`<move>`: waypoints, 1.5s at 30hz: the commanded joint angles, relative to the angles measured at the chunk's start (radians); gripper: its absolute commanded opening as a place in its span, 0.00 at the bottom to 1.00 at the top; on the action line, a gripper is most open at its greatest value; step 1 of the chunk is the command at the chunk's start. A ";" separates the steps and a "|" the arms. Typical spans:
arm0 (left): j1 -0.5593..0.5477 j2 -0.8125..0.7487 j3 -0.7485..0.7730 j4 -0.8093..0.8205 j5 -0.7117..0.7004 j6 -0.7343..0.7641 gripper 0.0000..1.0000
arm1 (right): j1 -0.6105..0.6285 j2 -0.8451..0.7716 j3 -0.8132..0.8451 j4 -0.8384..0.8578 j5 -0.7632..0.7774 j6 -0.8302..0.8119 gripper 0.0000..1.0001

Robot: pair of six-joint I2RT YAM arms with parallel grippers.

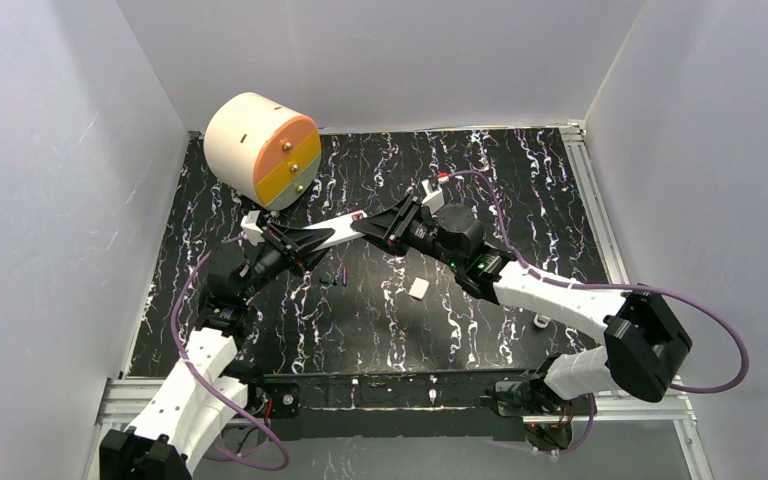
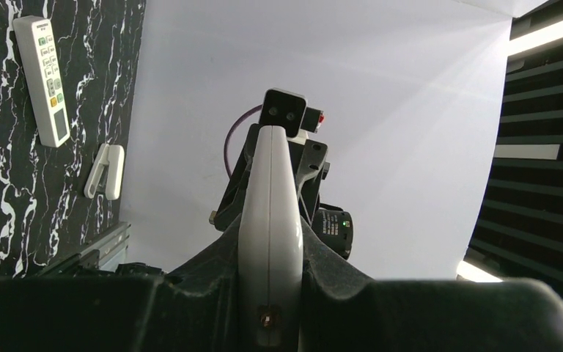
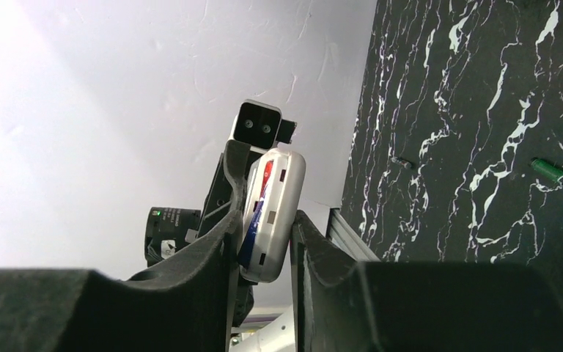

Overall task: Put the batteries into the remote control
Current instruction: Load the battery into the remote control.

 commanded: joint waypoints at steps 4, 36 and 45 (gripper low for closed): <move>-0.005 -0.042 0.040 0.076 0.074 0.043 0.00 | -0.002 0.031 0.030 0.009 -0.006 0.011 0.26; 0.079 0.194 0.117 0.065 0.455 0.504 0.00 | -0.134 -0.089 -0.145 0.221 -0.396 -0.222 0.48; 0.079 0.192 0.127 0.065 0.463 0.487 0.00 | -0.136 -0.066 -0.131 0.216 -0.425 -0.232 0.21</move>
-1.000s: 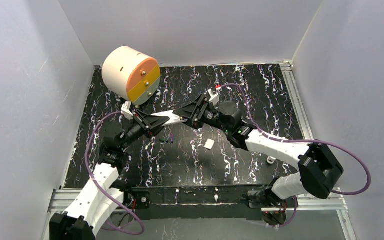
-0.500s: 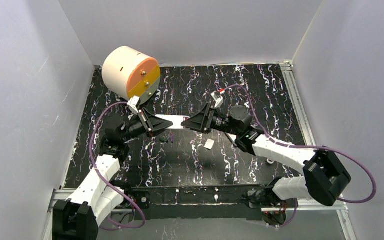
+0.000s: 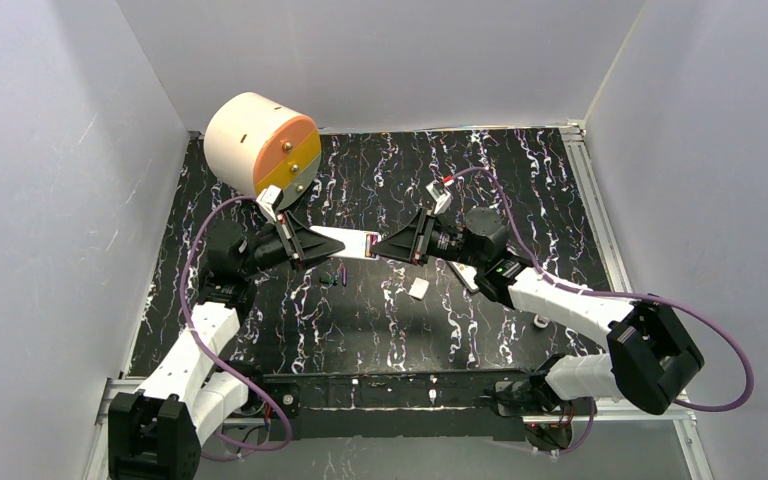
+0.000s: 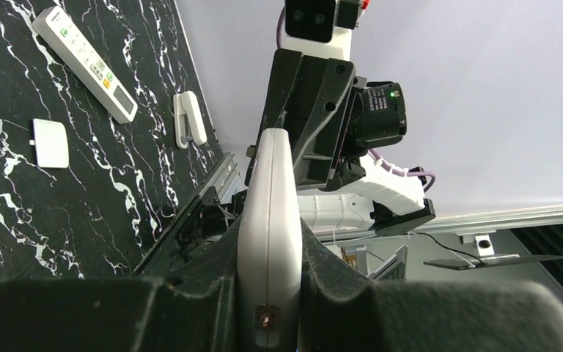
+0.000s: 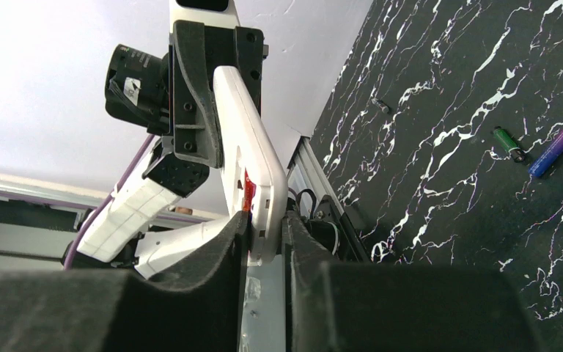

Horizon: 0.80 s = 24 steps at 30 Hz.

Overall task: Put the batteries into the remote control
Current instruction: Load the battery into the remote control.

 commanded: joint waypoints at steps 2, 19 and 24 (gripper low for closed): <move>0.001 -0.003 0.034 -0.012 0.051 0.007 0.00 | 0.000 0.005 0.029 0.073 -0.027 -0.029 0.18; 0.022 -0.008 -0.001 -0.153 -0.057 0.188 0.00 | -0.084 -0.159 0.118 -0.483 0.189 -0.350 0.78; 0.036 -0.023 0.054 -0.467 -0.137 0.387 0.00 | -0.097 -0.153 0.190 -0.796 0.385 -0.777 0.80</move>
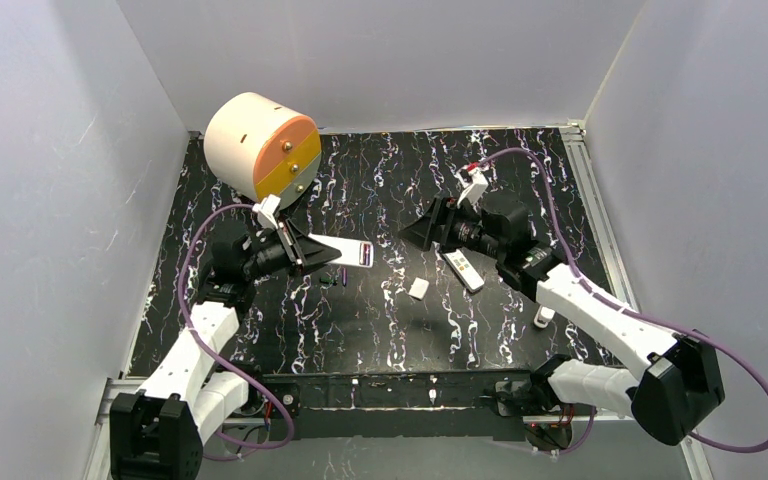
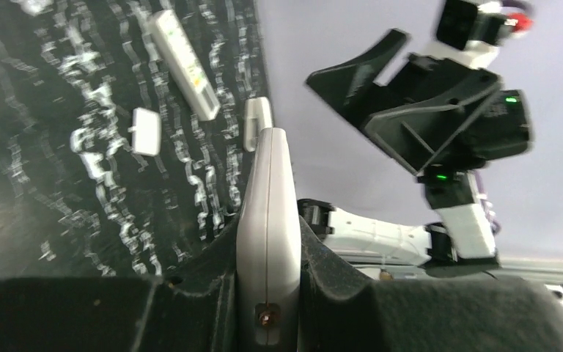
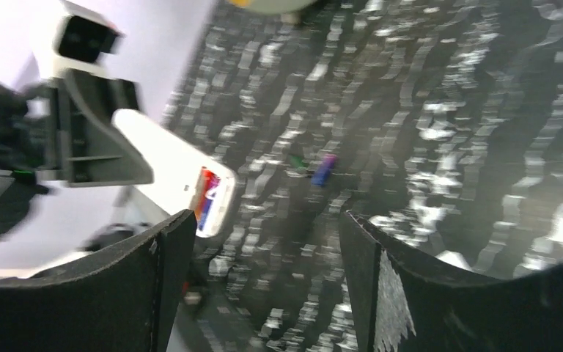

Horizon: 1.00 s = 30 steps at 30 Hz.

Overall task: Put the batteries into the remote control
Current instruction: Load the battery into the remote control, then pick up the battery cover at the center of the board.

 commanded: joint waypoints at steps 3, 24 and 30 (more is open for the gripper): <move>0.012 -0.027 0.124 -0.475 -0.116 0.332 0.00 | -0.002 0.075 0.116 -0.411 0.194 -0.564 0.80; 0.013 0.042 0.165 -0.560 -0.077 0.438 0.00 | 0.204 0.446 0.145 -0.435 0.351 -0.984 0.81; 0.013 0.018 0.184 -0.572 -0.125 0.440 0.00 | 0.195 0.499 0.152 -0.430 0.289 -1.066 0.80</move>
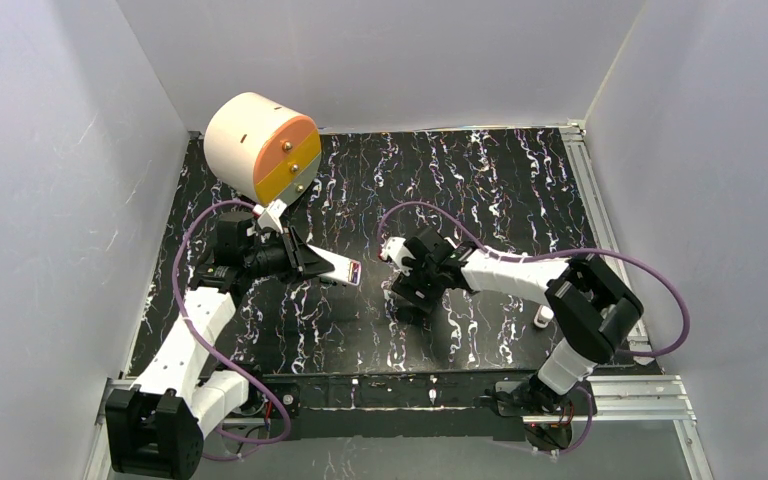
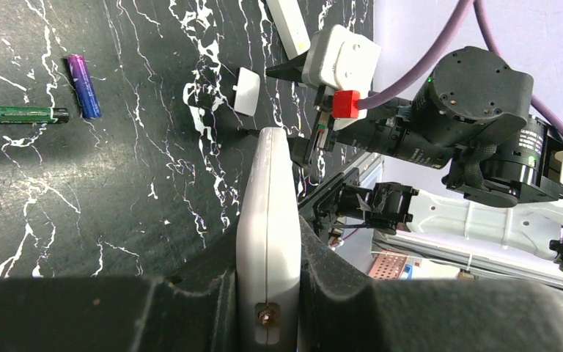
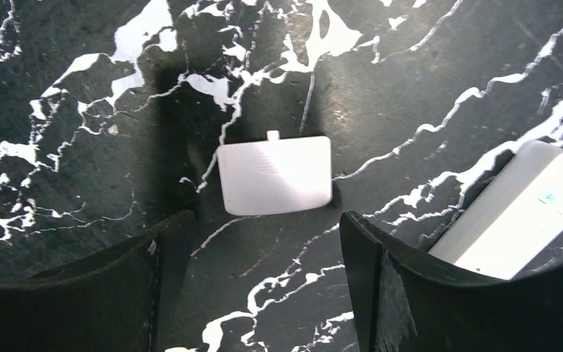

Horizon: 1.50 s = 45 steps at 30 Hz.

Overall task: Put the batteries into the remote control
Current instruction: Pick up the battery cover at the center of the board.

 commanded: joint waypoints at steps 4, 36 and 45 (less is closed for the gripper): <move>0.006 -0.026 0.036 -0.023 -0.012 0.022 0.00 | -0.017 0.049 0.053 0.040 -0.044 -0.089 0.80; 0.006 -0.050 0.026 -0.057 -0.014 0.033 0.00 | -0.077 0.160 0.113 -0.177 -0.147 -0.152 0.71; 0.006 -0.047 0.014 -0.049 -0.013 0.028 0.00 | -0.049 0.149 0.128 -0.145 -0.024 -0.120 0.46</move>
